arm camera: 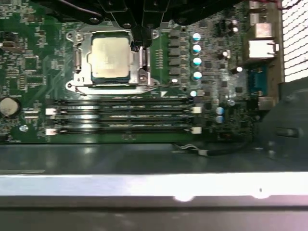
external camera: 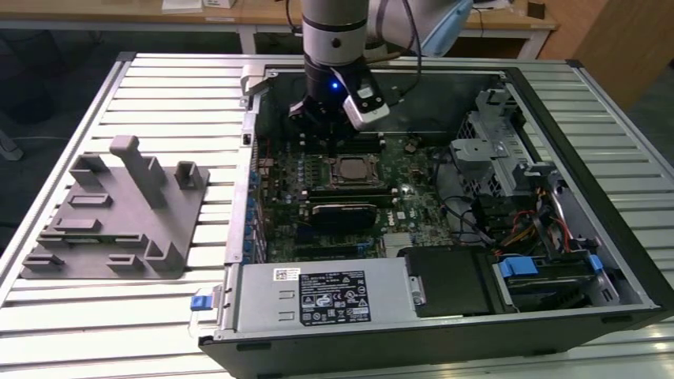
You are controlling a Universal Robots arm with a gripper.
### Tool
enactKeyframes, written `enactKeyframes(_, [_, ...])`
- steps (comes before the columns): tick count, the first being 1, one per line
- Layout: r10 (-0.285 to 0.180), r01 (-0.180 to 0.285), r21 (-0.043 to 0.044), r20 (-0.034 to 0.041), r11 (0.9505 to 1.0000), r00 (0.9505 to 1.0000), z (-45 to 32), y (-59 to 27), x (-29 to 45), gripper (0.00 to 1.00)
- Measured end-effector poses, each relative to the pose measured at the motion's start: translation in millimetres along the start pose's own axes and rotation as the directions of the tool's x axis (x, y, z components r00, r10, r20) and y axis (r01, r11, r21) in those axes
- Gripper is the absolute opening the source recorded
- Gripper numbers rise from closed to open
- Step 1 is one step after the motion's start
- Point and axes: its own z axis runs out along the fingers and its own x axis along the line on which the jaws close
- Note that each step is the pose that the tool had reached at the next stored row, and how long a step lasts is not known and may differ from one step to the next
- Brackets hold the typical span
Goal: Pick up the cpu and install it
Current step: 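Install the first cpu locking lever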
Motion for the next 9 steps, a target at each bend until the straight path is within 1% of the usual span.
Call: enactKeyframes(9, [0.0,0.0,-0.0045,-0.0001,1.0,1.0,-0.4,-0.4,18.0,0.11])
